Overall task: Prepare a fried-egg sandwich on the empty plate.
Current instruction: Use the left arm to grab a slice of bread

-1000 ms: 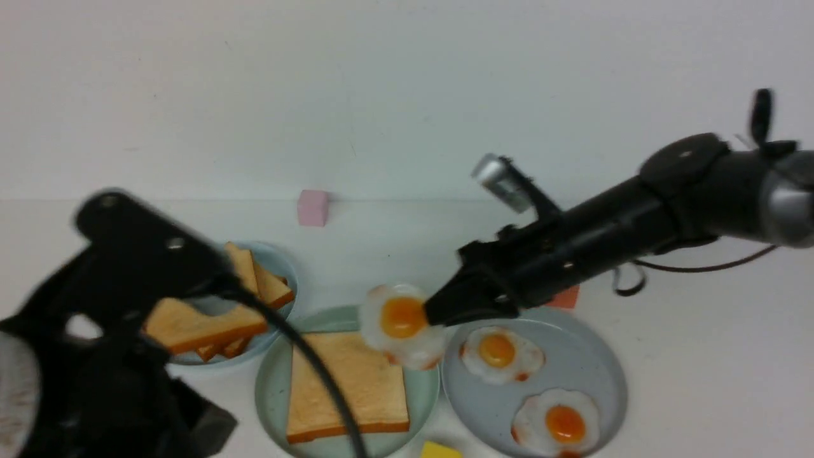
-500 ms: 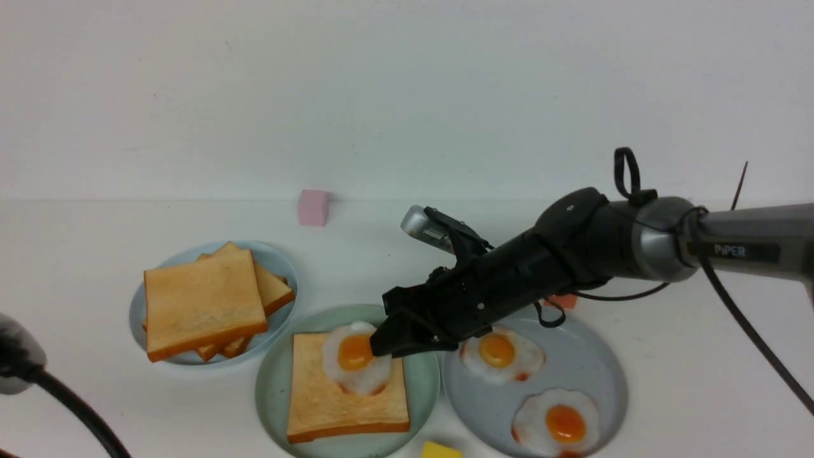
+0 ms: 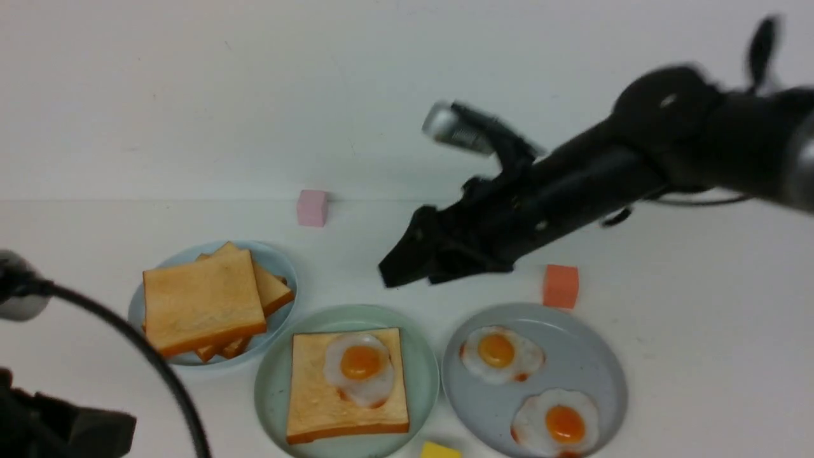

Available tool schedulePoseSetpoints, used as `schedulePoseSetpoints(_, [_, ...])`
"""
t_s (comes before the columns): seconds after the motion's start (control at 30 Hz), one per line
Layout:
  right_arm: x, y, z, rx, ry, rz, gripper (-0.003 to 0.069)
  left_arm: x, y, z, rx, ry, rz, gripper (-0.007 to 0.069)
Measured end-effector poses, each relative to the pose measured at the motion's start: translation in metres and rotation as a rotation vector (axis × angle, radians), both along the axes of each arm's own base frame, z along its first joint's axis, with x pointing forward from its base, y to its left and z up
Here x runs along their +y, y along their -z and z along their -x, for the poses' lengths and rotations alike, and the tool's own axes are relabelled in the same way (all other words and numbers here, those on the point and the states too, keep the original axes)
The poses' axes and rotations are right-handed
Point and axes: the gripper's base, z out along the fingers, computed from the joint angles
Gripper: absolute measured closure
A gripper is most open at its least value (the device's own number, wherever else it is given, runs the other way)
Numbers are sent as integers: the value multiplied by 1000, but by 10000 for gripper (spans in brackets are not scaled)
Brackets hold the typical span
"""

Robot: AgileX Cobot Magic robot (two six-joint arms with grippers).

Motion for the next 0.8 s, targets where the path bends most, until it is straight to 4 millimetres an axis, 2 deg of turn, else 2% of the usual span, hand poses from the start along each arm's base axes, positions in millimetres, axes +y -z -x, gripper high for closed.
schedulePoseSetpoints(0.07, [-16,-30,19,-71,11,64,136,-3,3,-6,-8,-23,-31,553])
schedulePoseSetpoints(0.1, [-17,-33,21,-71,19,68,136,-3,3,-7,-9,-25,-34,559])
schedulePoseSetpoints(0.13, [-29,-52,37,-112,28,100,136,-6,3,-13,-9,-43,-52,589])
schedulePoseSetpoints(0.17, [-33,-56,41,-120,35,121,136,-7,3,-14,-9,-48,-53,600])
schedulePoseSetpoints(0.2, [-47,-77,60,-168,62,163,136,-9,0,-24,-11,-83,-54,638])
schedulePoseSetpoints(0.3, [-68,-103,89,-232,96,202,136,-4,-5,-44,4,-158,-45,638])
schedulePoseSetpoints(0.37, [-77,-113,104,-267,105,199,136,3,-6,-61,44,-185,-42,638])
schedulePoseSetpoints(0.4, [-77,-114,105,-270,107,198,136,2,-7,-61,50,-184,-28,638])
schedulePoseSetpoints(0.43, [-83,-118,118,-288,114,186,136,7,-4,-74,114,-193,-2,638])
schedulePoseSetpoints(0.47, [-84,-117,119,-288,114,184,136,9,-3,-78,131,-196,7,638])
schedulePoseSetpoints(0.53, [-89,-110,134,-282,110,170,136,21,9,-102,250,-224,93,638])
schedulePoseSetpoints(0.6, [-91,-104,139,-288,99,169,136,29,14,-111,289,-245,146,638])
schedulePoseSetpoints(0.63, [-94,-95,145,-302,76,173,136,46,24,-126,345,-311,256,638])
schedulePoseSetpoints(0.67, [-94,-95,146,-303,72,170,136,48,24,-127,344,-317,267,638])
schedulePoseSetpoints(0.7, [-95,-87,152,-319,43,163,135,64,30,-138,360,-392,338,638])
schedulePoseSetpoints(0.8, [-94,-82,159,-338,-8,138,134,86,41,-154,337,-499,396,612])
